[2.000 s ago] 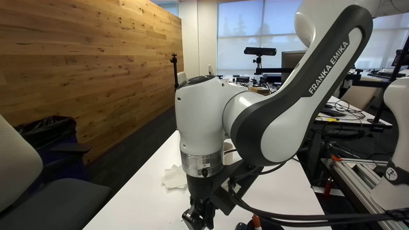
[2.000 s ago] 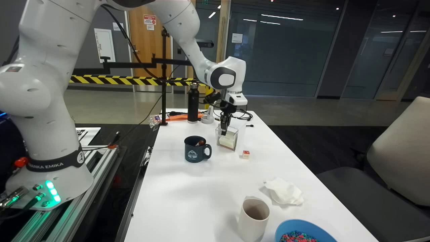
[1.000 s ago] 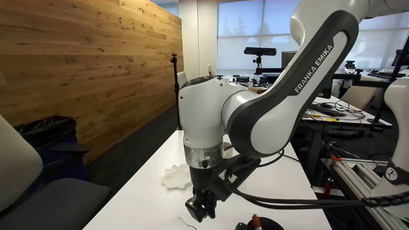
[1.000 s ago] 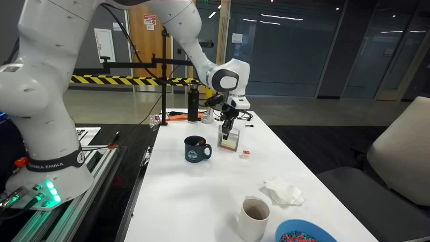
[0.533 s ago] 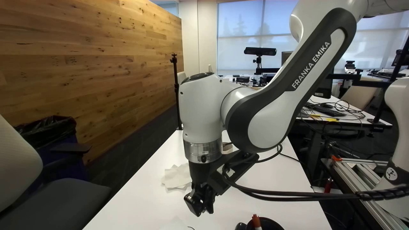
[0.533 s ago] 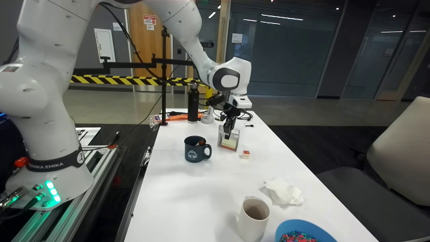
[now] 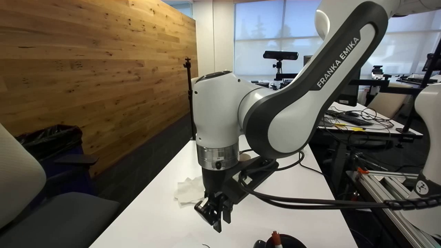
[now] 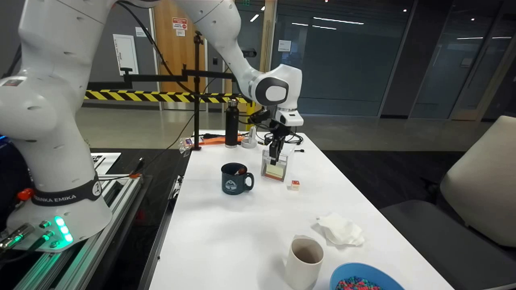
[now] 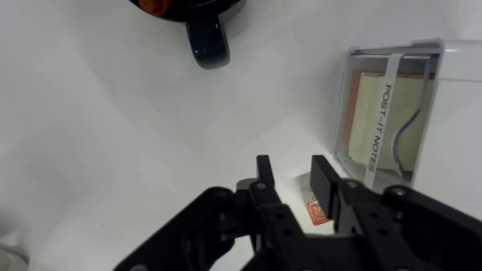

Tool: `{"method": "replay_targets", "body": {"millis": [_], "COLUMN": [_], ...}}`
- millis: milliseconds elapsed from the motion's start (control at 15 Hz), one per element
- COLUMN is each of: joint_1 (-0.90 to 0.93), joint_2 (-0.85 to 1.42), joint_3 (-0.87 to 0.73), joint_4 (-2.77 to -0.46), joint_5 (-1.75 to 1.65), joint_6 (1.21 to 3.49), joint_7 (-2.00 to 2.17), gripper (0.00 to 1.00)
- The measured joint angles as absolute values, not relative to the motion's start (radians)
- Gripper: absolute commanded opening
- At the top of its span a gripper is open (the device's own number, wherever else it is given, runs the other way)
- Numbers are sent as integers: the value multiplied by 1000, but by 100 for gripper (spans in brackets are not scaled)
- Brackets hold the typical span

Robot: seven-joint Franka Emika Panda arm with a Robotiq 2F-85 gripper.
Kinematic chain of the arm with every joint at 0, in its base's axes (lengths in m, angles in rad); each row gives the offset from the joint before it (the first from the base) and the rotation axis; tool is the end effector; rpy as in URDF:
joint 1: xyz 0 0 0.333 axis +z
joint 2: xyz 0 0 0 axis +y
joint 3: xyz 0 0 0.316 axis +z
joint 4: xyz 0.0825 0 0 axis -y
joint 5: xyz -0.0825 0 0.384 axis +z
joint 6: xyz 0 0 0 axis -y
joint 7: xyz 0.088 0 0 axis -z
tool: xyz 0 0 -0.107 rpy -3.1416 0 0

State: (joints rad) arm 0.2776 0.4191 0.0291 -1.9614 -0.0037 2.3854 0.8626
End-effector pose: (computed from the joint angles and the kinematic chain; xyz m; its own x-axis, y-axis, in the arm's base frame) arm 0.5885 0.1856 0.2605 0.8495 -0.5276 -0.0037 -0.5276 -0.8494 -0.0099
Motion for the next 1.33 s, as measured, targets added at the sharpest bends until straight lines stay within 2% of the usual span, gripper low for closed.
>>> {"method": "replay_targets", "body": {"millis": [333,1333], "joint_1": [276,274], "joint_2": [406,361], "joint_3": [29,31], "joint_4": [-1961,-1961], "joint_5": [-4,-4], "joint_6": [2385,2381], "joint_7": [871,872], "gripper": [99,100]}}
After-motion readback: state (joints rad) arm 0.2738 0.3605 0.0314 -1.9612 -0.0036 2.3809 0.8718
